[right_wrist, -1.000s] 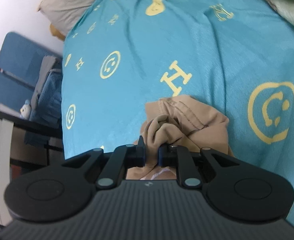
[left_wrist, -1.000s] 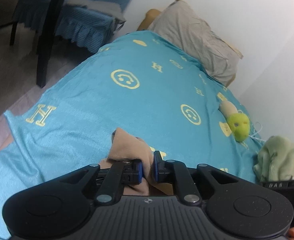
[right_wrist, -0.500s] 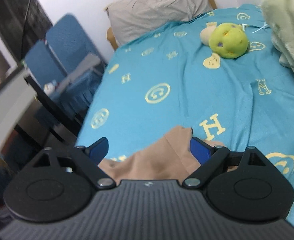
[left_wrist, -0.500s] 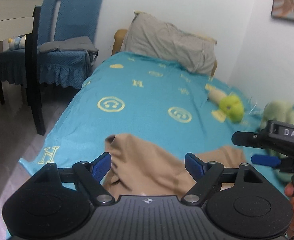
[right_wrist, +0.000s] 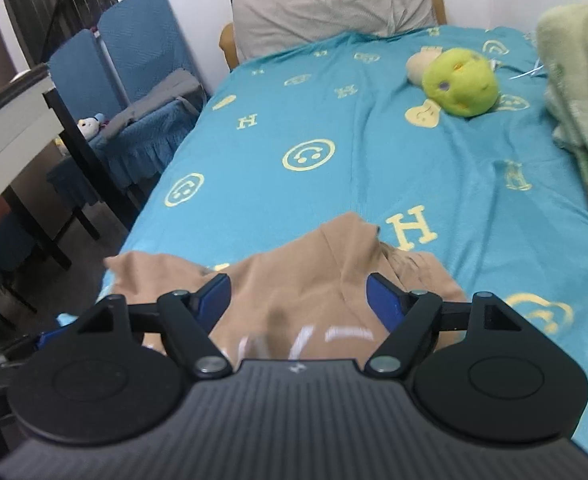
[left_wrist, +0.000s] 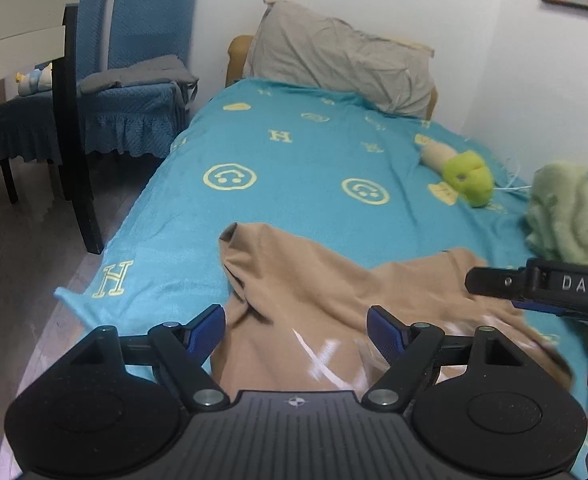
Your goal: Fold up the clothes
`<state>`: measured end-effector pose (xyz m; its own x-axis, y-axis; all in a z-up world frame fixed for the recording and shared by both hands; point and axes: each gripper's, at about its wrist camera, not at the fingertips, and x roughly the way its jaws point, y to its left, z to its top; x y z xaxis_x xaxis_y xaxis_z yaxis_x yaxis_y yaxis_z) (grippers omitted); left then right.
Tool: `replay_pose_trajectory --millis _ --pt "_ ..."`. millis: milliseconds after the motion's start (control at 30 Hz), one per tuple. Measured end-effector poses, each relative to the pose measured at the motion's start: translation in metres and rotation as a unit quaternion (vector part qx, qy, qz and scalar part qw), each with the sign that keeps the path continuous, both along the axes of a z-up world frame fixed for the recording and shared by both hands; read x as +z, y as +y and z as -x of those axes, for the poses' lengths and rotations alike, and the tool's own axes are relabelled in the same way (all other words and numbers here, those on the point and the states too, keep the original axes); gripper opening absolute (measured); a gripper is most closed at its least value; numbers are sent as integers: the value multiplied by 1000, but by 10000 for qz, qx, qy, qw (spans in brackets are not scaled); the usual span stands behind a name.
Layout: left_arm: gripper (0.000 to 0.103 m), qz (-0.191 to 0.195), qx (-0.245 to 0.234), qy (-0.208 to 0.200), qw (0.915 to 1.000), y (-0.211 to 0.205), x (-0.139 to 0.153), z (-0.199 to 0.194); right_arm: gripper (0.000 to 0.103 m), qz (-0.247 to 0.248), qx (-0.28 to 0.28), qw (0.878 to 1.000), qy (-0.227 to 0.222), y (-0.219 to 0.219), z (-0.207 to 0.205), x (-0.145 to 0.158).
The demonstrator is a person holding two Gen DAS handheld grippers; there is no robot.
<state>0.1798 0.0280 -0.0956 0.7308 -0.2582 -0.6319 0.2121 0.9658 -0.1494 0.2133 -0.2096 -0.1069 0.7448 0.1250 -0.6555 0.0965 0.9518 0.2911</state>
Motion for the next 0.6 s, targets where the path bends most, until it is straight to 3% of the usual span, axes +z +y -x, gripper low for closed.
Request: replay_pose_trajectory --millis 167,400,500,600 --pt "81 -195 -118 107 9997 -9 4 32 76 134 13 9995 286 1 21 -3" --pt "81 -360 -51 515 9980 -8 -16 46 76 290 32 9973 677 2 48 -9" --pt "81 -159 -16 585 9982 -2 -10 55 76 213 22 9973 701 1 48 -12" --pt "82 319 93 789 9963 10 -3 68 76 131 -2 9974 702 0 50 -13"
